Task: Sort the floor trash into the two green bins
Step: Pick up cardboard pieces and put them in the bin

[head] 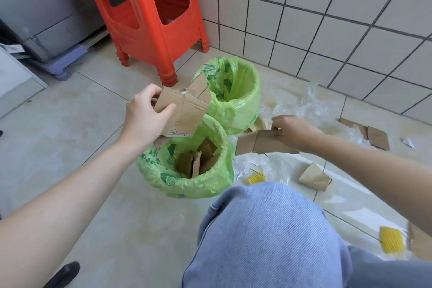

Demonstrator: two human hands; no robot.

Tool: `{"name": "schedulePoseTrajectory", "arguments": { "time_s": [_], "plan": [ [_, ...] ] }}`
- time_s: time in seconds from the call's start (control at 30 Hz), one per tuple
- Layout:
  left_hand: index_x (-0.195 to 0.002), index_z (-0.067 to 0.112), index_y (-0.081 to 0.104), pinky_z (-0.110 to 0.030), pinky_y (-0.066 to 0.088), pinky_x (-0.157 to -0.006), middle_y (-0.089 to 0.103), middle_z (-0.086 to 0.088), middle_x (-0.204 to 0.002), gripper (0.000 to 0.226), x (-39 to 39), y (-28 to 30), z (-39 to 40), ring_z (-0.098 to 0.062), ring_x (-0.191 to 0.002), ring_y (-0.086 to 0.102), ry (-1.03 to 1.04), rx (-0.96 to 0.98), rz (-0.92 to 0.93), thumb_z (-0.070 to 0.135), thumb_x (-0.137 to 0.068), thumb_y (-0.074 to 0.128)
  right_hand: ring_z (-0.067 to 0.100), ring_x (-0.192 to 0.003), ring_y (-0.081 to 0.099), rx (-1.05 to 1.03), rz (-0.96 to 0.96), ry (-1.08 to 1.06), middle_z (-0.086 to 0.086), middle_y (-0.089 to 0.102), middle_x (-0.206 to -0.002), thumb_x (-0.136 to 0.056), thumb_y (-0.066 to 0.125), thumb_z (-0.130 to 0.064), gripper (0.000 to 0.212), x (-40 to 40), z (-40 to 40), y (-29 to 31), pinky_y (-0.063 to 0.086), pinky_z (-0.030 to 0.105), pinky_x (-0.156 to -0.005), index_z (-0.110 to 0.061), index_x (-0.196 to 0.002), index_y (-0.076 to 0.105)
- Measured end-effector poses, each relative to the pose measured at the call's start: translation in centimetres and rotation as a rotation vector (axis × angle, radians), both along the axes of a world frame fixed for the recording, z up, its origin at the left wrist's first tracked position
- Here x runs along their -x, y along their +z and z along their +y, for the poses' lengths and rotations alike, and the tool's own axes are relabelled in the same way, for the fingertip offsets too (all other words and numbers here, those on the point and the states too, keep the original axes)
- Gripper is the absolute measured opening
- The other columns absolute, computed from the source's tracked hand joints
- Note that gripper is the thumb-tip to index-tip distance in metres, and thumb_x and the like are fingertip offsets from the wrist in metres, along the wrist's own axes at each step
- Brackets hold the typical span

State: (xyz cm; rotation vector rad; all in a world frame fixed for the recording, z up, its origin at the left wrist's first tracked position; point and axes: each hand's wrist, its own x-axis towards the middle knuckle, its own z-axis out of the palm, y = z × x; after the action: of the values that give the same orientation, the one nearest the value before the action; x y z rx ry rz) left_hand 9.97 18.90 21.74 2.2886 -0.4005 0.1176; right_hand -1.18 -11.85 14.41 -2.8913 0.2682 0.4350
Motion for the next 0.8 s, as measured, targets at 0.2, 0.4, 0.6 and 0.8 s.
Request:
{"name": "schedulePoseTrajectory", "arguments": {
  "time_s": [0.2,0.4,0.6,0.8],
  "plan": [
    [-0.086,0.016,0.058,-0.020,0.038,-0.058,0.061,0.010,-0.072,0.010,0.8,0.4,0.8,-0.013,-0.070,0.057,0.008,-0.105,-0.046,0.017,-0.080,0.066,0.033,-0.083,0.058,-0.105,-0.181,-0.040,0.013,0.062,-0.086,-0.086,0.052,-0.019,0.014,-1.6,2.7,3.3,0.048,0.040,-0.070,-0.008,-0.094,0.056],
    [-0.084,0.016,0.057,-0.033,0.045,-0.064,0.065,-0.001,-0.072,0.011,0.8,4.7,2.1,-0.023,-0.071,0.058,-0.036,-0.192,-0.159,0.023,-0.080,0.065,0.026,-0.071,0.052,-0.120,-0.216,0.071,0.005,0.056,-0.078,-0.091,0.047,-0.030,0.014,-3.0,7.0,4.4,0.040,0.032,-0.058,-0.017,-0.088,0.045],
    [-0.080,0.017,0.060,-0.037,0.050,-0.067,0.065,-0.005,-0.073,0.012,-0.4,4.0,3.2,-0.027,-0.075,0.059,-0.085,-0.401,0.008,0.027,-0.078,0.065,0.029,-0.076,0.058,-0.117,-0.028,0.057,0.007,0.056,-0.081,-0.083,0.045,-0.025,0.020,-4.8,9.6,4.2,0.053,0.039,-0.066,-0.009,-0.092,0.052],
    [-0.080,0.011,0.062,-0.029,0.040,-0.064,0.064,-0.011,-0.077,0.018,-1.1,-1.2,1.8,-0.031,-0.082,0.057,0.046,-0.454,0.177,0.028,-0.081,0.066,0.035,-0.089,0.063,-0.152,-0.054,0.070,0.019,0.066,-0.095,-0.082,0.049,-0.012,0.031,-6.6,11.8,3.8,0.057,0.045,-0.075,0.004,-0.105,0.062]
  ]
}}
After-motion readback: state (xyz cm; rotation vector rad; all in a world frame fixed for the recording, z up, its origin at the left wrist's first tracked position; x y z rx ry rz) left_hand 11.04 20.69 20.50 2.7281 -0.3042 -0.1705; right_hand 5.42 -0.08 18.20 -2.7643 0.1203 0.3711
